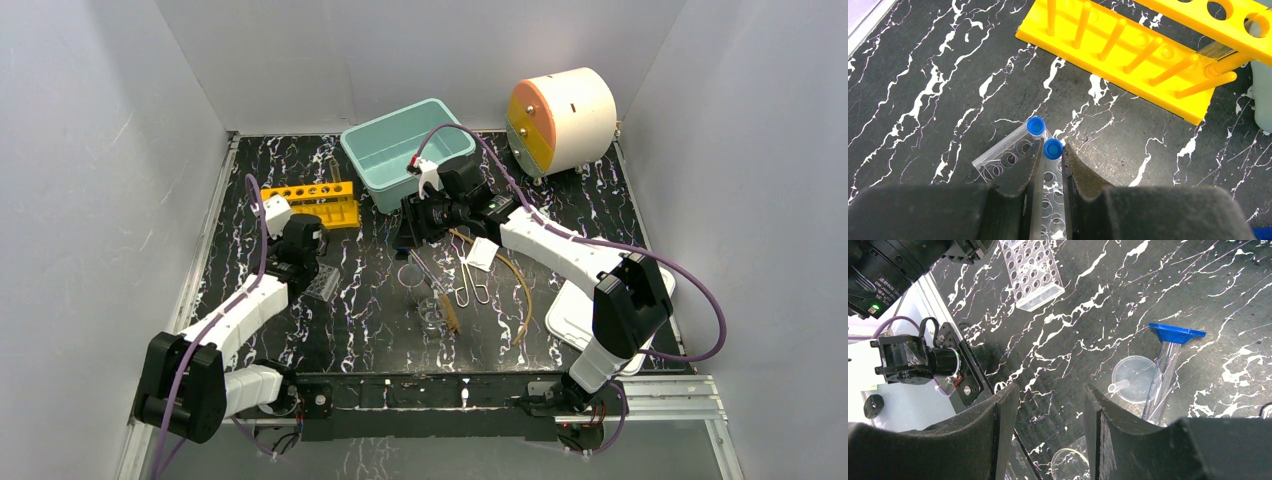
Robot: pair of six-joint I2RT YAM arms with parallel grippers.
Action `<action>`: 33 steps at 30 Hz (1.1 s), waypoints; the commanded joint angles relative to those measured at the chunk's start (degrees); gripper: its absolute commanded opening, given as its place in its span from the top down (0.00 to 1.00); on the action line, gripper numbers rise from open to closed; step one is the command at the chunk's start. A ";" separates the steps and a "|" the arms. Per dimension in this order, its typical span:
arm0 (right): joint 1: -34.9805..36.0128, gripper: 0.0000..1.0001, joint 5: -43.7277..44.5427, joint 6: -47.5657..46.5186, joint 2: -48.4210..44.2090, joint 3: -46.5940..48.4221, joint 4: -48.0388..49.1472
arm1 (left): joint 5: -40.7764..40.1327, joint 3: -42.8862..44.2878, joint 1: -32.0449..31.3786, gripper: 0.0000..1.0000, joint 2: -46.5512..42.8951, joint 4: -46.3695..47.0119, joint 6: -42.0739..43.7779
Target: Organize the chemistry lab equipment
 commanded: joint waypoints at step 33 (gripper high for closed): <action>-0.36 0.43 -0.45 -0.82 -0.97 1.94 1.32 | -3.50 0.57 -0.27 0.77 2.91 -0.98 -5.22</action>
